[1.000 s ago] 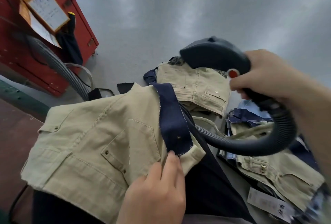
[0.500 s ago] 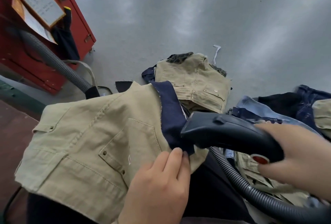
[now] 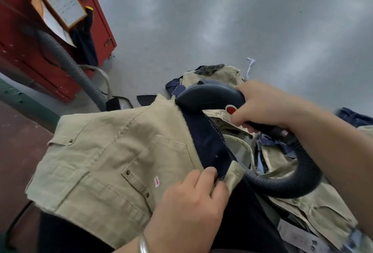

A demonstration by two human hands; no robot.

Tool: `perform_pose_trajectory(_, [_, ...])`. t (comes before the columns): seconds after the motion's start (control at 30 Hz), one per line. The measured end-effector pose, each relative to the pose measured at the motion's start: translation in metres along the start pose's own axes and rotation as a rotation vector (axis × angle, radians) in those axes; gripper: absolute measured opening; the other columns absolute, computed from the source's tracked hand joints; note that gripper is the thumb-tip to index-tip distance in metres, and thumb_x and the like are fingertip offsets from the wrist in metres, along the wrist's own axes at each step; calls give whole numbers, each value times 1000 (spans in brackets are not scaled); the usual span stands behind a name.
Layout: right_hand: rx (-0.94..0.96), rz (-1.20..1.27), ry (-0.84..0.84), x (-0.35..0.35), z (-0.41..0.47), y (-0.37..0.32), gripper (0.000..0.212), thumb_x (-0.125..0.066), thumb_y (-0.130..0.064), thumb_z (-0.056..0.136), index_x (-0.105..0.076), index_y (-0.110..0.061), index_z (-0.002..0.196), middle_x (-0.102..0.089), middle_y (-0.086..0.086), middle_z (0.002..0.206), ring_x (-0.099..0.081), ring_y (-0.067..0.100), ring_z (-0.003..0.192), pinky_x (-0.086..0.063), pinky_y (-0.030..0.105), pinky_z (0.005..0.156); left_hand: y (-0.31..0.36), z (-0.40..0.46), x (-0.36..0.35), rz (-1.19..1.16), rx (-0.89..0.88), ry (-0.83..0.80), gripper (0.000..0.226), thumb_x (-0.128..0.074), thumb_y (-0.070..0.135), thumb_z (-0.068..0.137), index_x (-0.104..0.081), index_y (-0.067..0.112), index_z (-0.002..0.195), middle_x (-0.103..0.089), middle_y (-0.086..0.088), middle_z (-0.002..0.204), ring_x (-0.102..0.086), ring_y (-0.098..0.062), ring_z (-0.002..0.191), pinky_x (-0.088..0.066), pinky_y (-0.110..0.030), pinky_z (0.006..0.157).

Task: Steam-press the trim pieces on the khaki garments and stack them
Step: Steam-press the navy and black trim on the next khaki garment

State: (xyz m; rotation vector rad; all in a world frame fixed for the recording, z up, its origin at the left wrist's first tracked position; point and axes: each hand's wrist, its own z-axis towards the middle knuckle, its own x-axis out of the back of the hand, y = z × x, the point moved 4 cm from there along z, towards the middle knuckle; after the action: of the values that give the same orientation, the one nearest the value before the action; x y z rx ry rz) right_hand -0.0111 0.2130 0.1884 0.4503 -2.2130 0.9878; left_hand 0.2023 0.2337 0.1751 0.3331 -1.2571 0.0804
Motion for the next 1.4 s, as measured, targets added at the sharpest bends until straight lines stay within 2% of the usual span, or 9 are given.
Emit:
perform_pose_trajectory(0.23, [-99,6,104,4,65,-17,28,-58,7,76,-61,12,103,-62,23,68,-58,30,52,-52,41,55,1,-1,3,0,11,12,13,-64,7,75,-69,18,69,-68,-1,76,-56,-17,56,-44,-29,41])
perform_pose_trajectory(0.4, [-75,10,194,43,35,-9,22,-66,7,71,-60,-3,90,-63,12,53,-58,22,40,-52,32,44,4,-1,3,24,38,59,13,-64,7,72,-71,17,67,-68,-1,72,-54,-18,52,-40,-27,38])
perform_pose_trajectory(0.57, [72,-212,210,44,-69,-6,23,-70,-32,60,-60,-29,80,-63,-3,46,-60,15,34,-53,33,38,8,1,-1,8,63,108,21,-56,7,72,-68,17,59,-67,-2,67,-53,-18,47,-37,-25,35])
perform_pose_trajectory(0.67, [72,-352,104,27,-102,-4,49,-48,-54,44,-52,-48,93,-64,-19,63,-57,7,44,-50,36,46,13,2,-3,54,58,144,21,-56,6,71,-68,15,57,-66,-4,64,-51,-18,46,-32,-23,37])
perform_pose_trajectory(0.73, [19,-544,2,8,-112,-3,49,-43,-56,48,-43,-53,96,-64,-18,72,-54,1,54,-47,29,52,16,3,-4,75,57,182,29,-52,3,79,-70,14,60,-65,-5,61,-51,-18,45,-31,-23,38])
perform_pose_trajectory(0.83, [-41,-713,-17,-9,-115,-14,18,-53,-46,74,-38,-42,82,-52,-13,70,-43,-4,58,-27,15,46,17,2,-5,73,57,232,42,-42,1,88,-70,14,59,-62,-5,58,-51,-19,45,-32,-23,37])
perform_pose_trajectory(0.9, [-36,-755,31,-11,-109,-27,22,-55,-42,80,-34,-38,77,-47,-14,70,-38,-4,57,-22,16,45,16,2,-5,73,36,230,36,-45,2,87,-75,11,70,-64,-6,61,-54,-19,47,-34,-23,38])
perform_pose_trajectory(1.13, [20,-630,136,-9,-69,-53,19,-65,-24,75,-47,-27,80,-53,-8,72,-47,7,60,-30,27,47,13,1,-7,15,48,202,20,-57,11,72,-69,17,57,-60,-2,57,-50,-17,46,-30,-21,38])
perform_pose_trajectory(1.4, [-61,-525,199,-5,16,-72,10,-58,-10,87,-59,-8,97,-58,5,62,-54,15,43,-32,18,34,15,-2,-6,9,81,159,23,-52,7,68,-61,18,50,-55,0,52,-45,-16,43,-25,-22,37])
